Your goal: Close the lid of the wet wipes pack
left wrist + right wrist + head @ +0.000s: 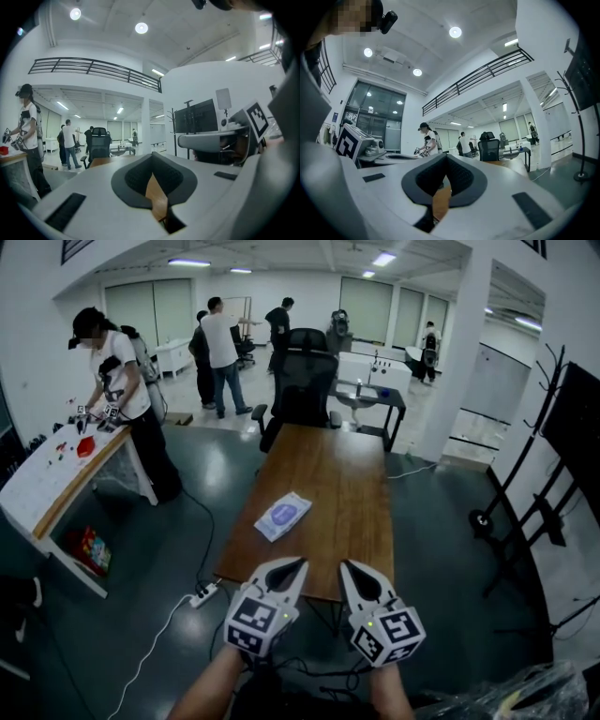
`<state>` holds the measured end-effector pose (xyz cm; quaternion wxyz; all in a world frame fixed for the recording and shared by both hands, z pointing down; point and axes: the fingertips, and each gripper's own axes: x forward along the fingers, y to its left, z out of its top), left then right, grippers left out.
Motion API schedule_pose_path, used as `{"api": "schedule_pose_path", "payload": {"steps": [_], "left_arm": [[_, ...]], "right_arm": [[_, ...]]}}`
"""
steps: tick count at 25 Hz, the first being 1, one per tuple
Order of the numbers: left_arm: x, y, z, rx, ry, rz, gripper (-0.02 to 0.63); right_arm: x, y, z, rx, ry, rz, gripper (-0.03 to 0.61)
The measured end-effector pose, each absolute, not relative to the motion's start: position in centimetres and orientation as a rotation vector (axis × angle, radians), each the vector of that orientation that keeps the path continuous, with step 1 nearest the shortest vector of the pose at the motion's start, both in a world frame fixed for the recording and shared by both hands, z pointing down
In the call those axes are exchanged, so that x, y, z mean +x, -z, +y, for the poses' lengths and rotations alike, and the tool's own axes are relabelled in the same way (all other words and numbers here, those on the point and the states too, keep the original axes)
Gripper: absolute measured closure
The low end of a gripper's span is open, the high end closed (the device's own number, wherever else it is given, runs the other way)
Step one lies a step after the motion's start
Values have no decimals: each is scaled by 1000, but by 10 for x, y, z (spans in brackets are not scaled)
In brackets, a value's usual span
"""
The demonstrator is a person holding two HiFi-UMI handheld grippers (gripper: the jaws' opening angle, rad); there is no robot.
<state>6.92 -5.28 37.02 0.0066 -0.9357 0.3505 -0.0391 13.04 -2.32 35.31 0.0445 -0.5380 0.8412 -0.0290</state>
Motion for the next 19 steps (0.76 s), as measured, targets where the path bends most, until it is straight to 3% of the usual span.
{"api": "schedule_pose_path", "payload": {"steps": [19], "left_arm": [[71,-368,-28,-2922,123,1091,608]], "right_arm": [[134,-350,1,-1653,71,2570,569]]}}
